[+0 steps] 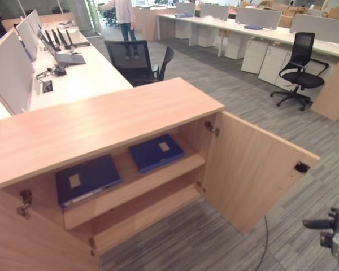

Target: Put the empty folder in the office cabinet

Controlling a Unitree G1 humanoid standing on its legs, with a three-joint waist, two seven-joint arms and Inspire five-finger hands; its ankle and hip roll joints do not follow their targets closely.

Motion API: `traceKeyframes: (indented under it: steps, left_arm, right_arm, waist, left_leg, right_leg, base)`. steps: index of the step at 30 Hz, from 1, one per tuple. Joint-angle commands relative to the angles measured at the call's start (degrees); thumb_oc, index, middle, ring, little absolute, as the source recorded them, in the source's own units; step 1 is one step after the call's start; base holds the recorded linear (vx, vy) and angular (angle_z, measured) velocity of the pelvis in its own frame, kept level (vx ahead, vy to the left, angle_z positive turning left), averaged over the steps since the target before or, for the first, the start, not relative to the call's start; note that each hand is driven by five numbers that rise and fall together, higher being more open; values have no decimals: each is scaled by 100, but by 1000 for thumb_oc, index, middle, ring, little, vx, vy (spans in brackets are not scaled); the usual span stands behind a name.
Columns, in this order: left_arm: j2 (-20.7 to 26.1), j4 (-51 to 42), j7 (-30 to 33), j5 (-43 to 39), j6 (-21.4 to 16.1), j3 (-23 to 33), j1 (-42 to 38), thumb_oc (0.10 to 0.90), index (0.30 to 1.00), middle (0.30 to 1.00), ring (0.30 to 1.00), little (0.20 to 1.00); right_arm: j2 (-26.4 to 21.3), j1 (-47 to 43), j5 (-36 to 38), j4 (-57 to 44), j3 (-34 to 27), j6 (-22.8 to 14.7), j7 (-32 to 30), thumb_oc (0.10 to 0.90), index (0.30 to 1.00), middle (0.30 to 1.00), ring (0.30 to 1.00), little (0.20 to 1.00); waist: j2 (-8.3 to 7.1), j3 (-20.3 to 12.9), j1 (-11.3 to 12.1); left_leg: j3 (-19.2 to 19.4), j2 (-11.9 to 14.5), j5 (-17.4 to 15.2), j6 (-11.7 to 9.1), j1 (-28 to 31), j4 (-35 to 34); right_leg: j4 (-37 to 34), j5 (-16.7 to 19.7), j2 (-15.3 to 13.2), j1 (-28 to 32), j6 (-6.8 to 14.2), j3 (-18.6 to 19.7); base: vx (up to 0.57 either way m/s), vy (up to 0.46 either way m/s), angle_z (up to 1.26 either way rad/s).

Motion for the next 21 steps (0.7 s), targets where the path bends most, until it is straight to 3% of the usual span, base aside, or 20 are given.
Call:
traceKeyframes:
  steps: [1,21]
  left_arm:
    - [17,59,23,-33,-139,-14,-483,800,900,900,900,900]
    - [57,464,-17,-255,-202,-288,-562,800,900,900,900,900]
  right_arm:
    - [-804,-1072,-81,72,341,-495,-208,800,900,900,900,900]
    - [-1897,-3640,875,1544,1532,-556,258,800,900,900,900,900]
  waist:
    - [-132,17,132]
    - [-113,74,287]
  left_leg:
    - [-645,-95,-512,-23,226,-3]
    - [-758,-79,-424,-113,152,-4]
  right_leg:
    - [76,-218,201,-61,285,-461]
    - [61,-289,181,-13,278,-599]
  base:
    - [7,0,10]
    - [6,-6,5]
